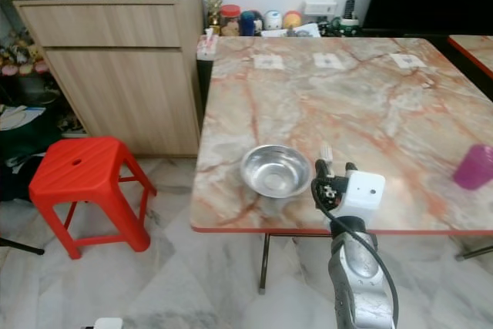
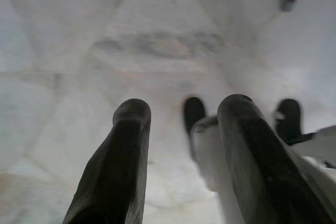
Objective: Setting the table
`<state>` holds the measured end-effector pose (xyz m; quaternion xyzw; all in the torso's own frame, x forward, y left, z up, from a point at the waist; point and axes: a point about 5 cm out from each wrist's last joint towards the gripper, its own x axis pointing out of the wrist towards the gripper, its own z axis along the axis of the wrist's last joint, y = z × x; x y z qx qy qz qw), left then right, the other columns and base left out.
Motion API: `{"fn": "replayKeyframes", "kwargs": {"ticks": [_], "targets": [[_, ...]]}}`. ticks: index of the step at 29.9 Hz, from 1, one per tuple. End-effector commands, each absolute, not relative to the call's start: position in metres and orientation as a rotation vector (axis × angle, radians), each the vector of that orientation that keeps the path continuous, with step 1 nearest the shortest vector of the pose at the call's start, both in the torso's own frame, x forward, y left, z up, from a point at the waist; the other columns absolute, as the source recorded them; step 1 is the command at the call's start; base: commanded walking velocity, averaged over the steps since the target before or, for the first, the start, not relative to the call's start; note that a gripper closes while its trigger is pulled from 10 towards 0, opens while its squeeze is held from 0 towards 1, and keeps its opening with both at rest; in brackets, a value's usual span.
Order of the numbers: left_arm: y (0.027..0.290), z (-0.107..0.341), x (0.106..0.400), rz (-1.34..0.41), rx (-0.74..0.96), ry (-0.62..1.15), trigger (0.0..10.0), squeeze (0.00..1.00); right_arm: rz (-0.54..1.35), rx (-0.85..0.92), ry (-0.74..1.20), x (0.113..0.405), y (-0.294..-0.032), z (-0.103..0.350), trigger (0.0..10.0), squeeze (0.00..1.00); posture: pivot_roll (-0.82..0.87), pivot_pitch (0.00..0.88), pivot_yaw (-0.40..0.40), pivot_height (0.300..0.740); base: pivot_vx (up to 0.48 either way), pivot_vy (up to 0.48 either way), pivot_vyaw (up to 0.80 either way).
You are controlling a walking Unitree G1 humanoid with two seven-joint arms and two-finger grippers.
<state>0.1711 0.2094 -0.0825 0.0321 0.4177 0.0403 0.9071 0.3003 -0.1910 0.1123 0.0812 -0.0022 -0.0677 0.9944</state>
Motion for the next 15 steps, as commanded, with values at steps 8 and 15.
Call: {"fn": "replayKeyframes", "kwargs": {"ticks": [8, 15], "targets": [[0.213, -0.087, 0.161, 0.085, 0.074, 0.9, 10.0, 0.0, -0.071, 0.224, 0.07, 0.326, -0.176, 0.119, 10.0, 0.0, -0.03, 0.121, -0.037, 0.74, 0.0, 0.0, 0.0], [0.212, -0.087, 0.16, 0.085, 0.073, 0.899, 10.0, 0.0, -0.059, 0.309, 0.078, 0.333, -0.171, 0.124, 10.0, 0.0, -0.02, 0.122, -0.039, 0.74, 0.0, 0.0, 0.0]]}}
